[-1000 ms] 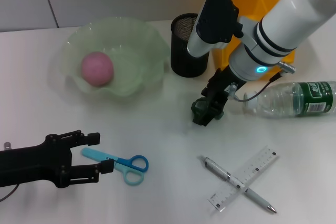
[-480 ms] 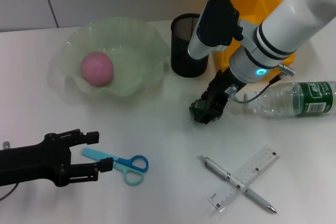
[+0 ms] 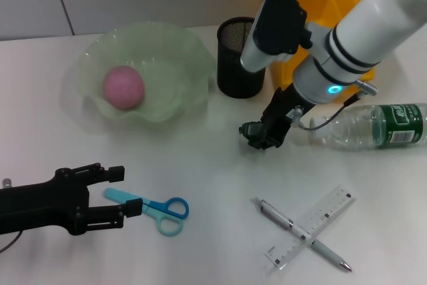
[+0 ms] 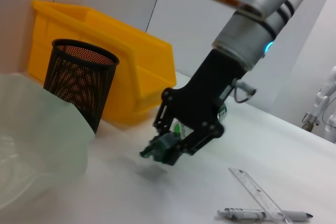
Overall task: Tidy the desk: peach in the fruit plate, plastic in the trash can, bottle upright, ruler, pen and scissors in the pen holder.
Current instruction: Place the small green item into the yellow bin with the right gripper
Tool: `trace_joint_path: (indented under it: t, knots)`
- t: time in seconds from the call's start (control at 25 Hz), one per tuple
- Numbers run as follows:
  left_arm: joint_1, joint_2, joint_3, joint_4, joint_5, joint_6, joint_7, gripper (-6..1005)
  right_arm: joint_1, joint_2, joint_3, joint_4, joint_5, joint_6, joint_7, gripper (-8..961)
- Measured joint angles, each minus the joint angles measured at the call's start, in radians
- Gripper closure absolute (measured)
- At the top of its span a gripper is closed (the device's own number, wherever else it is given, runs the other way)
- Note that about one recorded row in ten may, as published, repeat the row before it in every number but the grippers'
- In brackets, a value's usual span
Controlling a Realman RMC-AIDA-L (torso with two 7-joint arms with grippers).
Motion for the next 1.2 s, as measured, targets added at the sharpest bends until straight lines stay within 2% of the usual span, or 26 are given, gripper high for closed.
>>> trace_joint_path:
  t: [0.04,0.16,0.24,0.32,0.4,0.52,0.6,0.84,1.04,1.12,1.2]
  knots:
    - [-0.001,0.001,0.0,0.0,0.001,0.0,-0.002,151,-0.013,-0.001,0.004,-0.032,0.014,-0.03,0.003,614]
    - [0.0,0.003,0.0,0.0,0.001,0.0,-0.003,151,-0.105,-0.004,0.041,-0.244,0.092,-0.15,0.02,711]
    - [0.001,0.004,0.0,0.0,0.002,0.0,-0.003,151,-0.171,-0.004,0.085,-0.39,0.135,-0.194,0.029,727]
    - [0.001,0.004,0.0,-0.001,0.002,0.0,-0.004,151,-0.226,-0.004,0.159,-0.504,0.196,-0.204,0.03,743]
    - [0.001,0.004,0.0,-0.001,0.002,0.0,-0.004,150,-0.266,-0.005,0.255,-0.56,0.268,-0.18,0.017,759]
    - [0.0,0.004,0.0,-0.001,0.003,0.0,-0.004,150,-0.291,-0.005,0.363,-0.544,0.327,-0.097,-0.003,771]
    - [-0.001,0.004,0.0,-0.001,0.003,0.0,-0.004,150,-0.3,-0.007,0.398,-0.514,0.333,-0.024,-0.005,779]
    - [-0.002,0.004,0.003,-0.001,0.003,0.001,-0.006,150,-0.279,-0.021,0.408,-0.368,0.202,0.189,0.084,805]
    - [-0.001,0.004,0.002,-0.001,0.003,0.003,-0.013,150,-0.277,-0.022,0.412,-0.333,0.177,0.258,0.105,835]
    - [0.0,0.004,0.001,-0.001,0.003,0.004,-0.013,150,-0.278,-0.02,0.412,-0.333,0.177,0.26,0.106,647]
    - [0.002,0.004,0.002,-0.001,0.003,0.003,-0.014,150,-0.28,-0.018,0.412,-0.335,0.176,0.26,0.106,565]
